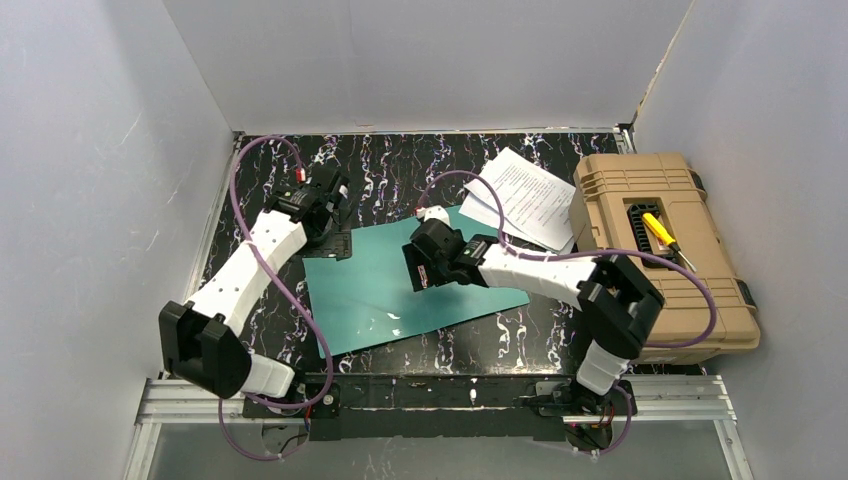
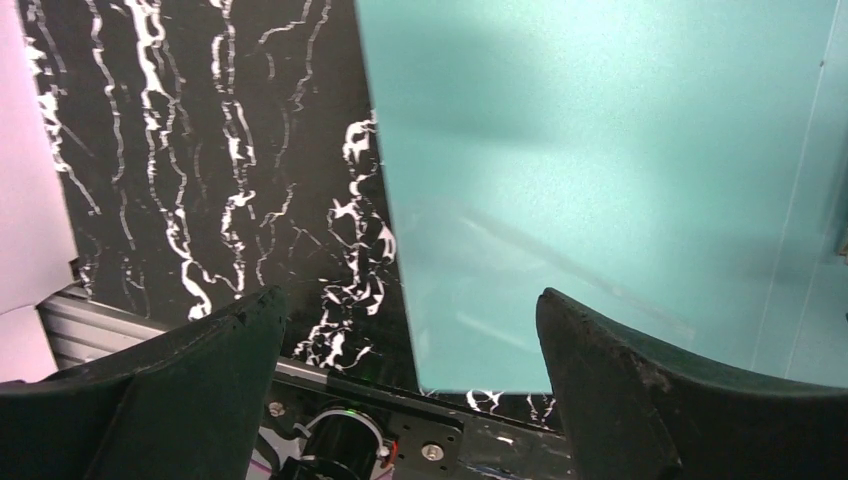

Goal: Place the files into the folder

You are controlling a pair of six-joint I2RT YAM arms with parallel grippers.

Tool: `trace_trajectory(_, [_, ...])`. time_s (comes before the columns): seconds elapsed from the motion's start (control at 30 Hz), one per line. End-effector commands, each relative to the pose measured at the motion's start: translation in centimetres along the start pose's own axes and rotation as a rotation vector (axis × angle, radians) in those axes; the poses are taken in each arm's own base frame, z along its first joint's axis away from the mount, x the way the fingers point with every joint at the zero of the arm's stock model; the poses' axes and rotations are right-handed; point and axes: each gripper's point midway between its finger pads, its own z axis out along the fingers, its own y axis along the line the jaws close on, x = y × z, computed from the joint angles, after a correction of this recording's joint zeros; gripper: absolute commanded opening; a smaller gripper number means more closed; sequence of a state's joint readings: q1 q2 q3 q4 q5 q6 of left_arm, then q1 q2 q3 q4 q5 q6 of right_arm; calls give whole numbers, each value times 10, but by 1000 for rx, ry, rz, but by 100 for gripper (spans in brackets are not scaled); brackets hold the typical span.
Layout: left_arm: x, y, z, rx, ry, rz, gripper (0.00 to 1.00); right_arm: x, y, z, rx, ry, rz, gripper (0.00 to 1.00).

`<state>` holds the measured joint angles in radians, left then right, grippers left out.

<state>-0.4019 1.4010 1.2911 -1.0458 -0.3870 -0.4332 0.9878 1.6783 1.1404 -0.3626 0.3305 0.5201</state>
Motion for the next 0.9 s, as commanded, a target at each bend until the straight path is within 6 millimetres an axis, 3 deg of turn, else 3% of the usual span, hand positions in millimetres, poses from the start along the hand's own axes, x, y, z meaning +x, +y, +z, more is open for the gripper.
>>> trace_trajectory(0.0, [-4,25,-22,-58,-74,-21,97,-35,17,10,-55,-65,31,90])
trace_trajectory(0.4, [19,-7,-12,144,-53,-50,98,-34,10,55,30,-28,12,72])
trace_trajectory(0.7, [26,-13,-2,164,-47,-46,98,-25,0,68,93,0,-1,58])
trace_trajectory(0.87, [30,-14,3,163,-36,-41,98,-11,-7,71,117,32,-3,44])
